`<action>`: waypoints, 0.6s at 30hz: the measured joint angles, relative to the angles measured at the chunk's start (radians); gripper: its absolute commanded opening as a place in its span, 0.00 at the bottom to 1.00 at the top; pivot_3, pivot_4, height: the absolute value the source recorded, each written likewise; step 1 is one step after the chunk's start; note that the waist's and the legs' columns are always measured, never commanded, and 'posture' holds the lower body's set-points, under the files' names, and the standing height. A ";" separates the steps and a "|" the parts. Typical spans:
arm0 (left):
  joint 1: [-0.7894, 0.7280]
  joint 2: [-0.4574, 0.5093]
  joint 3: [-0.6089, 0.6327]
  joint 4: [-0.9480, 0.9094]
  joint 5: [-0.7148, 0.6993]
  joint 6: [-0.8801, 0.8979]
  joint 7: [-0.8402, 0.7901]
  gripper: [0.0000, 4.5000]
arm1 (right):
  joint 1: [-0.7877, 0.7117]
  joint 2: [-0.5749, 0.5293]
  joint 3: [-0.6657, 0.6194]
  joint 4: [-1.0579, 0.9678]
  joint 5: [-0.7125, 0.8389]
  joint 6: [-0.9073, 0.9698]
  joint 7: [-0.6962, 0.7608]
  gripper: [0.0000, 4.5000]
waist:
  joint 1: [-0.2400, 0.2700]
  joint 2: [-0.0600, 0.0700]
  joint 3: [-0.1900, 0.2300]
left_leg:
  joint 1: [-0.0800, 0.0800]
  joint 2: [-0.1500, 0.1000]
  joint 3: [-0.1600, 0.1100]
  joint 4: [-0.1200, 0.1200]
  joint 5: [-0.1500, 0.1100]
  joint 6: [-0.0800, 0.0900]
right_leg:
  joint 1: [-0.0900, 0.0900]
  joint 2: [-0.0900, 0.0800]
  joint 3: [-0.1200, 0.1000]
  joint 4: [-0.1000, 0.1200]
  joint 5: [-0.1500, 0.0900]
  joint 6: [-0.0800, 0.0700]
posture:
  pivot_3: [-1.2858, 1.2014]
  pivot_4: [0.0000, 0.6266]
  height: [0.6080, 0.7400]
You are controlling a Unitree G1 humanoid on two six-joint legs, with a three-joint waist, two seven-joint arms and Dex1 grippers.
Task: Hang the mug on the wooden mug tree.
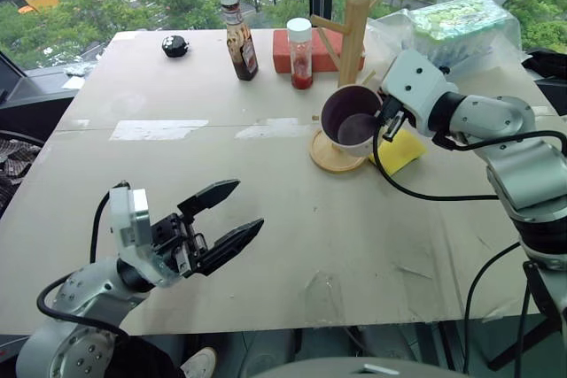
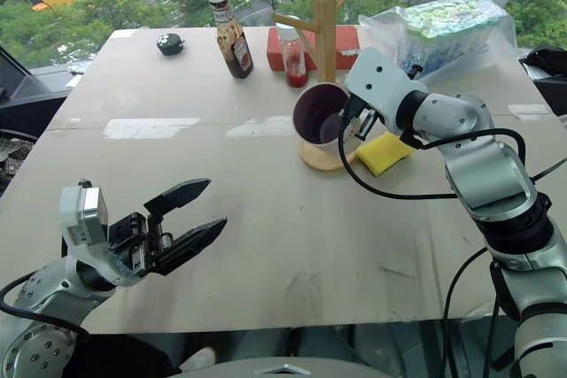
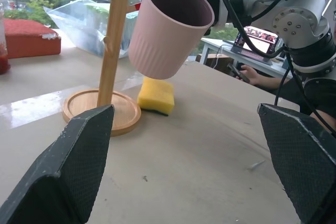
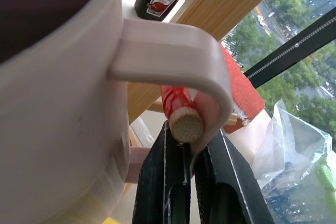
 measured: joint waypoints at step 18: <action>0.049 -0.051 -0.002 0.025 0.026 -0.066 -0.033 1.00 | 0.126 0.004 -0.212 0.001 0.114 0.052 0.088 0.83 | 0.002 0.000 0.000 | -0.001 0.000 -0.001 0.000 0.000 0.000 | 0.000 0.000 0.000 -0.001 0.000 0.000 | 0.52 0.24 1.00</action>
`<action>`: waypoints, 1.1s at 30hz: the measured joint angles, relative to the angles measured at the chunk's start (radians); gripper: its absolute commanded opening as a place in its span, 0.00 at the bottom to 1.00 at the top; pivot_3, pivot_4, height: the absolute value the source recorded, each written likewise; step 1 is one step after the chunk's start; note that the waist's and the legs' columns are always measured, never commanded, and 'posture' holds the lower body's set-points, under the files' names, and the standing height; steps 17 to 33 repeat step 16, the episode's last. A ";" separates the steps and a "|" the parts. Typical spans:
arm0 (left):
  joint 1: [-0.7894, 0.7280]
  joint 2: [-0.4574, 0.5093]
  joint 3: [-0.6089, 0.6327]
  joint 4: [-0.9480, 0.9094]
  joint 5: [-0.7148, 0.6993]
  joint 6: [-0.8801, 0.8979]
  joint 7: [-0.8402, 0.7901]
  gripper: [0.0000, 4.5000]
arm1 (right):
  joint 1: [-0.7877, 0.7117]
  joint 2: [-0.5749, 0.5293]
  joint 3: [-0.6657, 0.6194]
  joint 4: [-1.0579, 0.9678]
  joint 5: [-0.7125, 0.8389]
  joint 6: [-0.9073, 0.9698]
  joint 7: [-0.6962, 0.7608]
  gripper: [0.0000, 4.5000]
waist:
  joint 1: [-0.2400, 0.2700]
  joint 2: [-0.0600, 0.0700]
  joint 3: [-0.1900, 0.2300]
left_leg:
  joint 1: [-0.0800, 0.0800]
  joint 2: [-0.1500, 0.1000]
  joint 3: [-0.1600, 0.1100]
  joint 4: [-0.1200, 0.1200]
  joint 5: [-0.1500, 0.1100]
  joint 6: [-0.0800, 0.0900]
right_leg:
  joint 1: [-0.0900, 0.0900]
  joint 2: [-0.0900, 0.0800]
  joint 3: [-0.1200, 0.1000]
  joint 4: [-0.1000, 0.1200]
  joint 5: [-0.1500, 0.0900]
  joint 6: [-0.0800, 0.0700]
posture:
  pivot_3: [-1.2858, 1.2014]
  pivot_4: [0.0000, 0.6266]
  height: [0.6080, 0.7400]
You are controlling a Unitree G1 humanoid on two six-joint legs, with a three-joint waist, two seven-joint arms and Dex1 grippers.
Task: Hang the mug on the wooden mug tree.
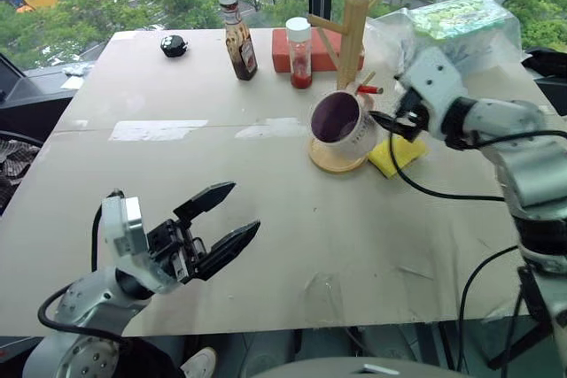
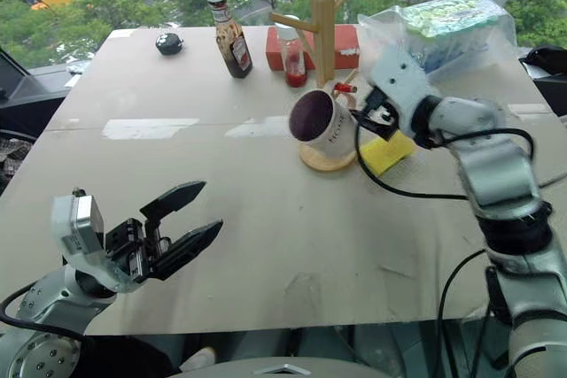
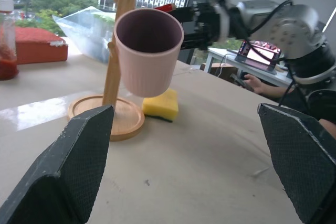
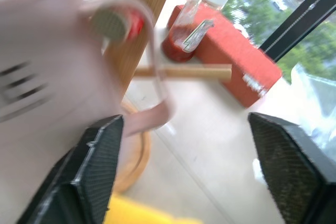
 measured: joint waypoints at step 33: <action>-0.019 0.105 -0.054 0.161 0.194 0.079 0.051 1.00 | 0.986 0.030 -0.578 -0.135 0.209 -0.320 0.217 0.83 | 0.018 0.000 -0.001 | 0.013 0.000 0.004 0.001 0.000 0.001 | 0.011 0.001 0.004 0.002 0.000 0.000 | 0.52 0.24 1.00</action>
